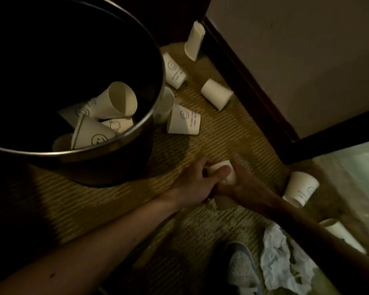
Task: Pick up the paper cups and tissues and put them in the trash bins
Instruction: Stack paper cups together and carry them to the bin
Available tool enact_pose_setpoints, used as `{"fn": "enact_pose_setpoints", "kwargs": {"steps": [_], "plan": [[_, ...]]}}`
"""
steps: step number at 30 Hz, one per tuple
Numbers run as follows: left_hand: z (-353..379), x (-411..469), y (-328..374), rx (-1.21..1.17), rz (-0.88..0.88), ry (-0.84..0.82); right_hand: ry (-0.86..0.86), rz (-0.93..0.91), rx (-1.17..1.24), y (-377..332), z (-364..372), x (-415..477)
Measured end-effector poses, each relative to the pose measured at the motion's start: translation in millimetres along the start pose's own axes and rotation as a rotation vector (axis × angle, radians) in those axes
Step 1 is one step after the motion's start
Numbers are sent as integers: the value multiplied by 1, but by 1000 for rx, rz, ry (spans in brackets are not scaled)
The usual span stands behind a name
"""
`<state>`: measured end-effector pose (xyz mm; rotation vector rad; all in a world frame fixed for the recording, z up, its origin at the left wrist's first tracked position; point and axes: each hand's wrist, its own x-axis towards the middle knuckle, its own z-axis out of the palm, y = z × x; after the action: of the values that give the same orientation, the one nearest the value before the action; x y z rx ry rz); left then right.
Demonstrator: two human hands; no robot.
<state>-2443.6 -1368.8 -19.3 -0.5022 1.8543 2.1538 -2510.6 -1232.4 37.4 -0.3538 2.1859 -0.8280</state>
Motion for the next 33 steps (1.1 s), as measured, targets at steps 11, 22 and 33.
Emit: {"fn": "enact_pose_setpoints", "kwargs": {"steps": [11, 22, 33], "plan": [[-11, 15, 61, 232, 27, 146, -22, -238, -233, -39, -51, 46], [-32, -45, 99, 341, -267, 173, -407, -317, -74, -41, -54, 126], [1, 64, 70, 86, -460, 602, -390, -170, 201, -31, -73, 196]]}}
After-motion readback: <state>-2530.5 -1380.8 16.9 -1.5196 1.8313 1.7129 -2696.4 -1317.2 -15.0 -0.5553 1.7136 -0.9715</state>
